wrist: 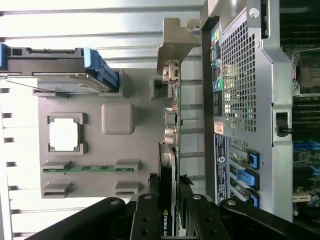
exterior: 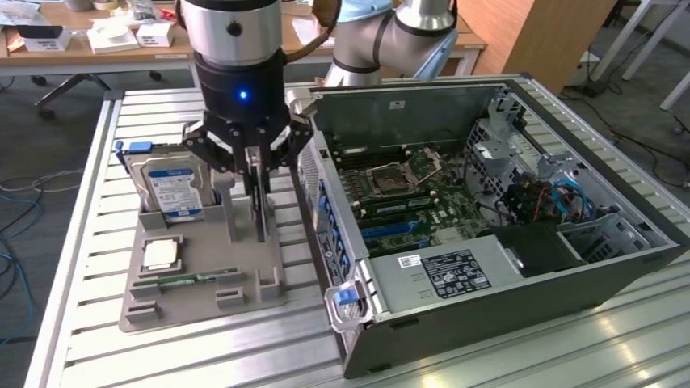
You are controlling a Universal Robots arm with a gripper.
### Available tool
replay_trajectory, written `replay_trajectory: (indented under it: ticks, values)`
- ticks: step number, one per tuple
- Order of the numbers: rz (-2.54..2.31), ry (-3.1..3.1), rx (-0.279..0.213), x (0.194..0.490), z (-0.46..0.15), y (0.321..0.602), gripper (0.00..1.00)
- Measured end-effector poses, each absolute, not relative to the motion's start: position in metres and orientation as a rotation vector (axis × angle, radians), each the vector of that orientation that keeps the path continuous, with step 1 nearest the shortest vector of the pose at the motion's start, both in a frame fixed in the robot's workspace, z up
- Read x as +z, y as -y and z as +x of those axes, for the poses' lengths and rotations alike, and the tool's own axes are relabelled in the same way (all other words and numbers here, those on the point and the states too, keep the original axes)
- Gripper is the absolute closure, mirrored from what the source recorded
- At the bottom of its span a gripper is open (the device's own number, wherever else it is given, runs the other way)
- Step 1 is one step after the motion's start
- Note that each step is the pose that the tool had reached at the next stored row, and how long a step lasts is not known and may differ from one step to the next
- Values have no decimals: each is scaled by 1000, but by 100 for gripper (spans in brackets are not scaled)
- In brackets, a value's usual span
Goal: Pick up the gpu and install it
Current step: 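Pick up the gpu and move the gpu toward the slot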
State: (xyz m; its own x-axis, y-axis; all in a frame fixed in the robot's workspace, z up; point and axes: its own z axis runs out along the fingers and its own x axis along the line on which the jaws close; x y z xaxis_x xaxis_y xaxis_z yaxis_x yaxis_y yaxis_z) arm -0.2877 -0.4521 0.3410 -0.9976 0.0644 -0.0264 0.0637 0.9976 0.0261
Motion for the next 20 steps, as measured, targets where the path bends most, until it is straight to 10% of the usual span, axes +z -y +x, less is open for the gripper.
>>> replay_trajectory:
  ticks: [20]
  values:
    - [76, -3109, 40, 406, -288, 452, 74]
